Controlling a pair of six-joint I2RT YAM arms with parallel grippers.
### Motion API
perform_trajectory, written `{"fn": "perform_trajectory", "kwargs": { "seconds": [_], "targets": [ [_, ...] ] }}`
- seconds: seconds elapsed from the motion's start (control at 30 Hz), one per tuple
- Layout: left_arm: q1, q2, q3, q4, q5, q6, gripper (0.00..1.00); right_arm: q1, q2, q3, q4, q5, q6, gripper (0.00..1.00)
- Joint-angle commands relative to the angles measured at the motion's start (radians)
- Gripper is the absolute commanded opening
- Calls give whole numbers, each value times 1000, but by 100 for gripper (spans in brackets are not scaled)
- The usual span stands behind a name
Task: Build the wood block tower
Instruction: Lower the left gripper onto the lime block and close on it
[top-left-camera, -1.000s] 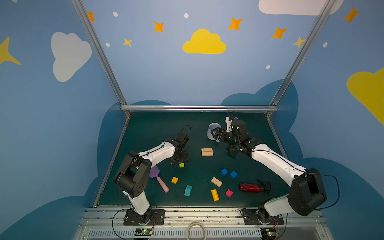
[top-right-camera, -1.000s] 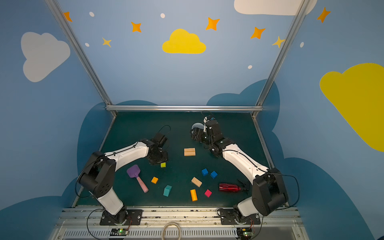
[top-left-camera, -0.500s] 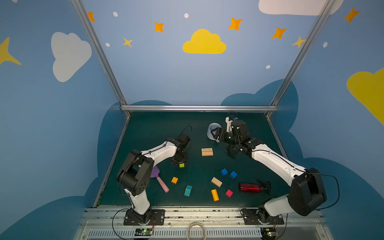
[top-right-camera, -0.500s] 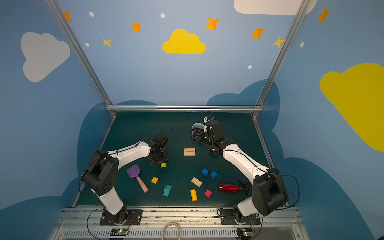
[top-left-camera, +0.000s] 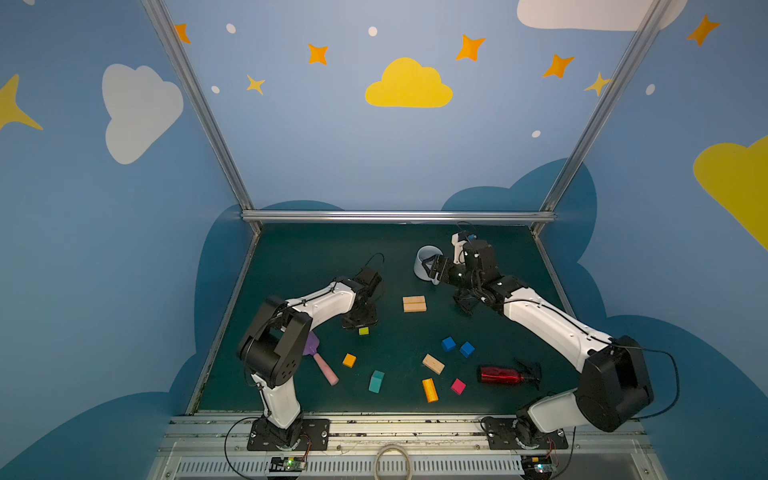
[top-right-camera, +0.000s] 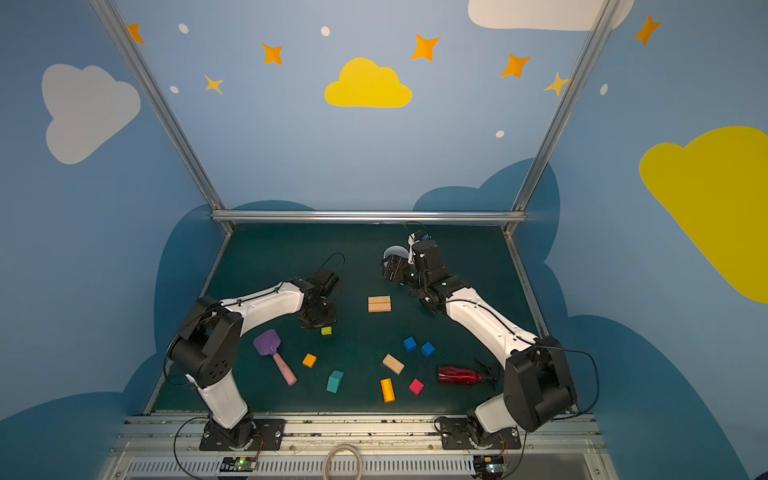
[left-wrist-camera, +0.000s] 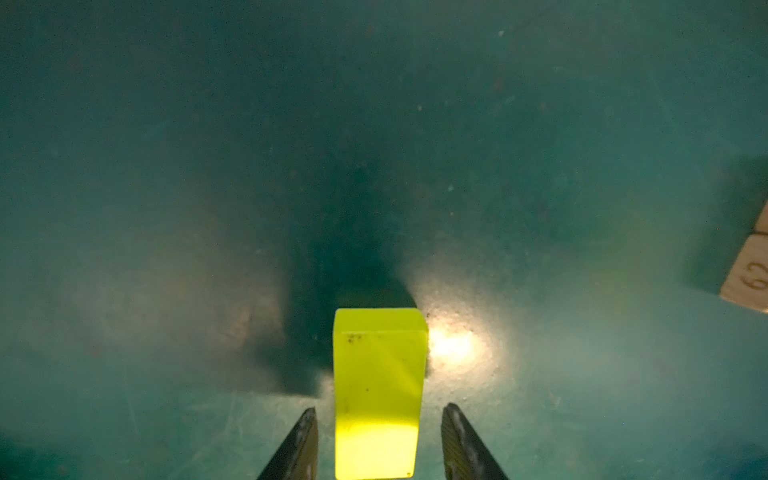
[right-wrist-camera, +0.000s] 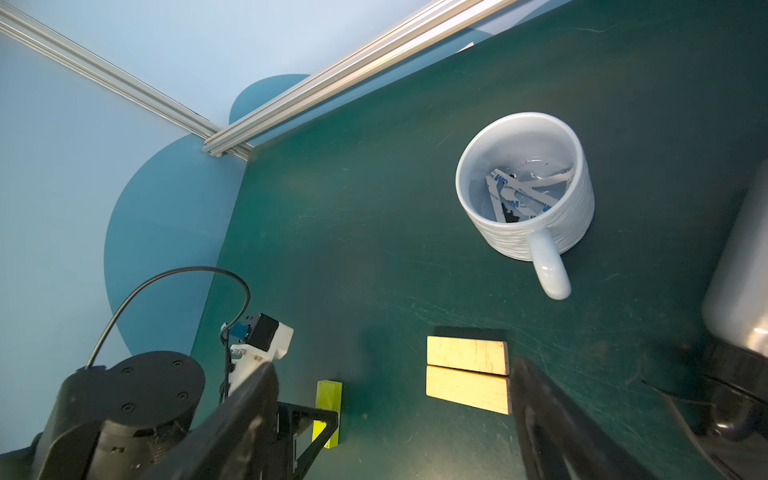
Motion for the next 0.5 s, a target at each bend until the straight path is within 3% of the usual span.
{"fn": "perform_trajectory", "kwargs": {
  "seconds": [0.0, 0.47],
  "targets": [
    [-2, 21, 28, -30, -19, -7, 45, -5, 1, -6, 18, -12, 6, 85],
    [-2, 51, 43, -34, -16, -4, 38, -8, 13, -1, 20, -19, 7, 85]
  ]
}}
